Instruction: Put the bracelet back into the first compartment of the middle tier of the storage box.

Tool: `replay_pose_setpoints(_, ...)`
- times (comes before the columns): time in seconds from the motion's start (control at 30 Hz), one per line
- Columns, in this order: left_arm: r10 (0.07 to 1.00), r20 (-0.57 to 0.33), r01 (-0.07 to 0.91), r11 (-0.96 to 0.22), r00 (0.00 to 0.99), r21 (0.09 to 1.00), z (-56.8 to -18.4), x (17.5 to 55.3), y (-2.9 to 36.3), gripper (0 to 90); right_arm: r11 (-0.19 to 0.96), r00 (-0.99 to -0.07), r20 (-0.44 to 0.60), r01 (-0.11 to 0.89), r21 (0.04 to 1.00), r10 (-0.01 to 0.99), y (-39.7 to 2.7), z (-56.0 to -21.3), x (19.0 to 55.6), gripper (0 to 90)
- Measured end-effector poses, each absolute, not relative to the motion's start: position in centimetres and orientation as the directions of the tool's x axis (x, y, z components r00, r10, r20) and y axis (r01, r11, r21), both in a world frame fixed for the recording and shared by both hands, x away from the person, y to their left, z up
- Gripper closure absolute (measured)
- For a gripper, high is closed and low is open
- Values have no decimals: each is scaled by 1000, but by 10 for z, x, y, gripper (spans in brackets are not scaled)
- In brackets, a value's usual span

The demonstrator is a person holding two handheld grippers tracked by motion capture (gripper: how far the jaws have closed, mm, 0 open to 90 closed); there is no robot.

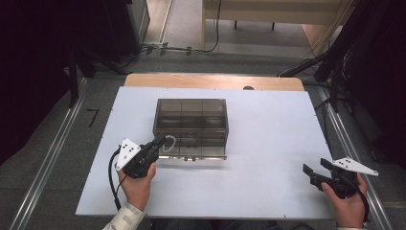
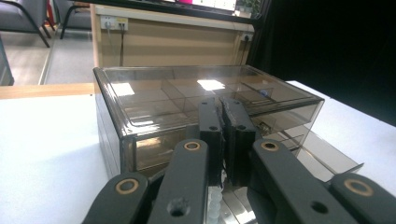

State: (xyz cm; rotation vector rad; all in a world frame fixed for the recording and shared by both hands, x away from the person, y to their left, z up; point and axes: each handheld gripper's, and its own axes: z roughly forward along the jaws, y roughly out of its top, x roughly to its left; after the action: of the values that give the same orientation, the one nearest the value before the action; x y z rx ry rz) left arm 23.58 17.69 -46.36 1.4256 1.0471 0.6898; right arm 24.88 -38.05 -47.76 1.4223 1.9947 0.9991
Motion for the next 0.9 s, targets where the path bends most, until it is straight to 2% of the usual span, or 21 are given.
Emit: replay_pose_setpoints(0.9, 903, -150, 279, 36, 402, 960, -476, 248, 174, 878, 191, -339, 22, 582, 790, 941, -380, -478, 249, 259)
